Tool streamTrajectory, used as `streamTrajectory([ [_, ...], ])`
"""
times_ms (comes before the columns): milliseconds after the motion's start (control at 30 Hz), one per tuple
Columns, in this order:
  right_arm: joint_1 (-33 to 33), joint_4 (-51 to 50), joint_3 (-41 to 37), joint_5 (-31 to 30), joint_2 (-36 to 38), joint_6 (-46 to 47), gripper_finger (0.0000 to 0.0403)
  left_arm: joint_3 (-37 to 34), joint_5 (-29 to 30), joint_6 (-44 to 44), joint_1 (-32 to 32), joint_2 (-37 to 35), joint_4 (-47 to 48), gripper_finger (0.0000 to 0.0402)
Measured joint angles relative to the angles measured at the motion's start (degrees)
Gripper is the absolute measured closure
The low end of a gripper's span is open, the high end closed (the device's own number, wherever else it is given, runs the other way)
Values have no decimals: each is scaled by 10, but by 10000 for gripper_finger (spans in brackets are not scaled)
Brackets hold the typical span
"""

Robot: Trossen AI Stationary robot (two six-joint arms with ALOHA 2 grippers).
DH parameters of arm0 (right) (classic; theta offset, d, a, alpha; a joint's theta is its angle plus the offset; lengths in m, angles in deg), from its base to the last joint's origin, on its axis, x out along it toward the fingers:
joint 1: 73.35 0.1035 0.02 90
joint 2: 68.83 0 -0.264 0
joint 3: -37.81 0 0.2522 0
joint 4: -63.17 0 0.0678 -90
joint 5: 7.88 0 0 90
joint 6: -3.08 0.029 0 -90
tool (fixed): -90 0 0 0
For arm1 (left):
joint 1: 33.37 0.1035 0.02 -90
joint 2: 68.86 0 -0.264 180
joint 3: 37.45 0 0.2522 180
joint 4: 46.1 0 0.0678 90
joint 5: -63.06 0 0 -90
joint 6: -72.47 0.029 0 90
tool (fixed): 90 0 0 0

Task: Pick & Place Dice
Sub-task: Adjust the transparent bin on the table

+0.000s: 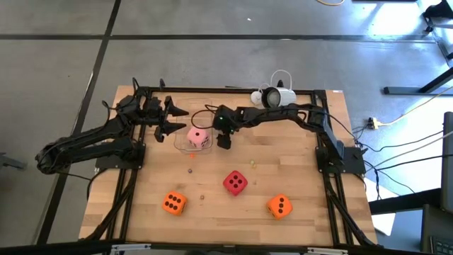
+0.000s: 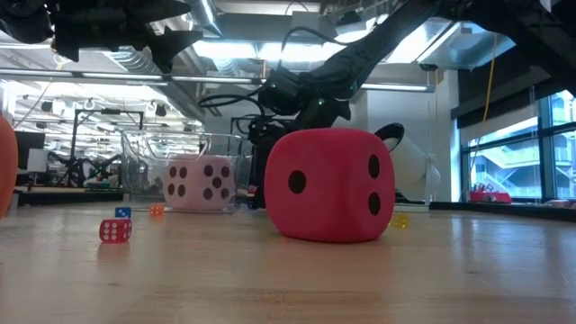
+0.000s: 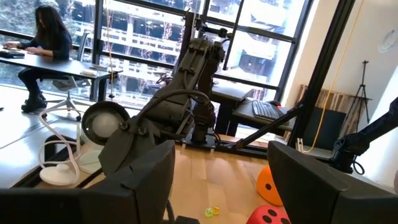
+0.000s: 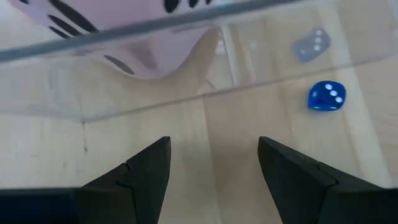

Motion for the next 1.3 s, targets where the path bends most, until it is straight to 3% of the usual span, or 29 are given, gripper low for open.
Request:
streamTrajectory([
  [533,0,3,0,-7,0,18,160,0,0,1,0,0,0,149],
  [1033,21,149,0,-10,1,65,160,0,0,0,0,0,0,149],
  [1300,34,159,0,-10,1,73,160,0,0,-1,0,0,0,149],
])
